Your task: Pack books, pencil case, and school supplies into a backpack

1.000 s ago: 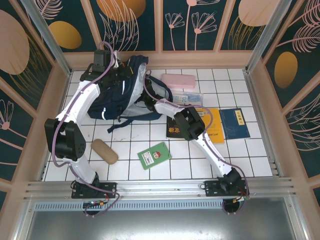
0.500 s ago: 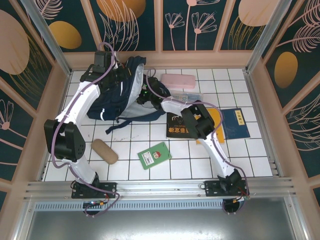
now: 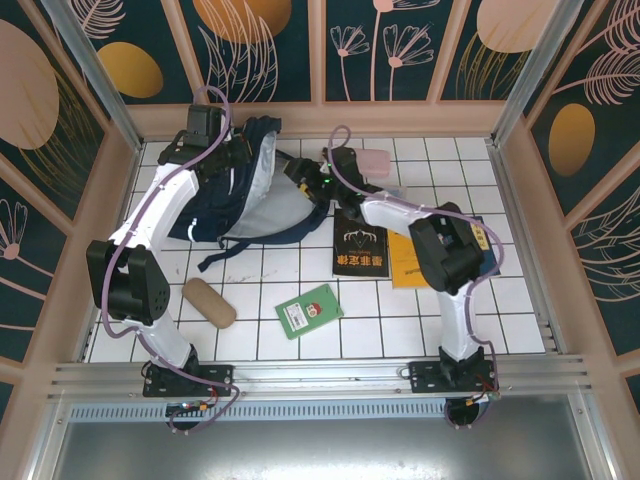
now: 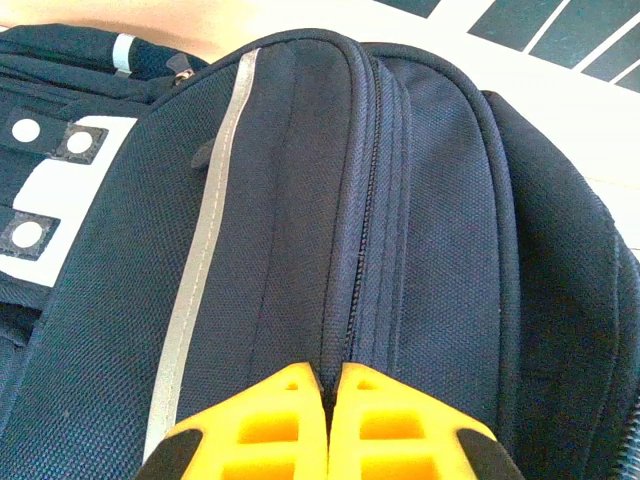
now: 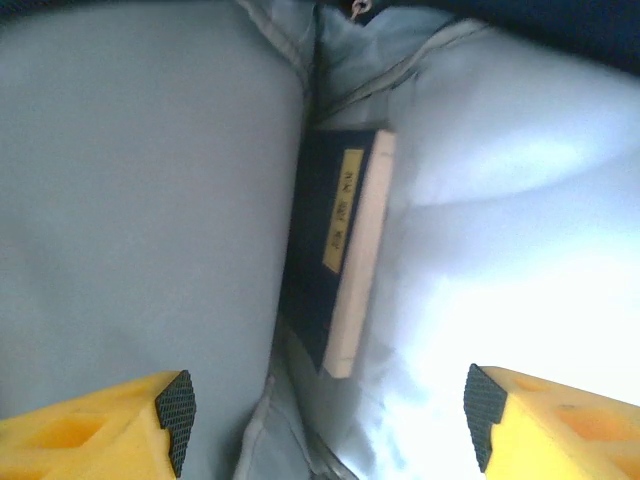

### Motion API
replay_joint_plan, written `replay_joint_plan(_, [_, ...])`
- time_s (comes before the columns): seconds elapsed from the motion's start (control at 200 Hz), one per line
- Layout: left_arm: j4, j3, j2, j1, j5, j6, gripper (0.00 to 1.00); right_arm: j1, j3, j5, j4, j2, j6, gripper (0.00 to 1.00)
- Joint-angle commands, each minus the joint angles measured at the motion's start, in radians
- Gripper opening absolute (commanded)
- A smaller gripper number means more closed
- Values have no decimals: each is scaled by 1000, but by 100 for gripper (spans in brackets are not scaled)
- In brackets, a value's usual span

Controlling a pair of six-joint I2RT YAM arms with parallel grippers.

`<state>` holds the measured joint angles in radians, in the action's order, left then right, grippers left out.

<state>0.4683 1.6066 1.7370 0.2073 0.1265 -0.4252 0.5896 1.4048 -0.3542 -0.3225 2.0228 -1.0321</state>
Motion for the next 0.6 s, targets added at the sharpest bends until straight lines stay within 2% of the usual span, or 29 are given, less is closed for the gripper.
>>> replay_joint_plan(0.0, [-35,-22,4,-22,-46,48,0,-36,-74,52,101,-115,108,73])
replay_joint_plan(0.06, [-42,-36,9,-22,-42,50,0,-37,-114,76,162,-172,159,72])
replay_joint_plan(0.1, [-44,-45,10,-22,-38,48,0,-72,-137,95,212,-209,193,72])
replay_joint_plan(0.285, [-74,-104,10,-20,46,2,14,-121,-256,184,400,-364,324,69])
replay_joint_plan(0.34, [-91,-129,3,-20,67,-16,23,-134,-302,201,431,-401,349,66])
replay_joint_plan(0.37, [-99,-143,-3,-20,74,-29,32,-143,-326,211,449,-418,359,64])
replay_joint_plan(0.4, [-109,-158,-11,-19,84,-40,36,-150,-353,219,465,-434,368,63])
replay_joint_plan(0.5, [-156,-226,-52,-11,128,-89,42,-173,-441,232,486,-484,387,61])
replay_joint_plan(0.59, [-207,-292,-85,18,157,-141,42,-190,-511,222,481,-510,387,58])
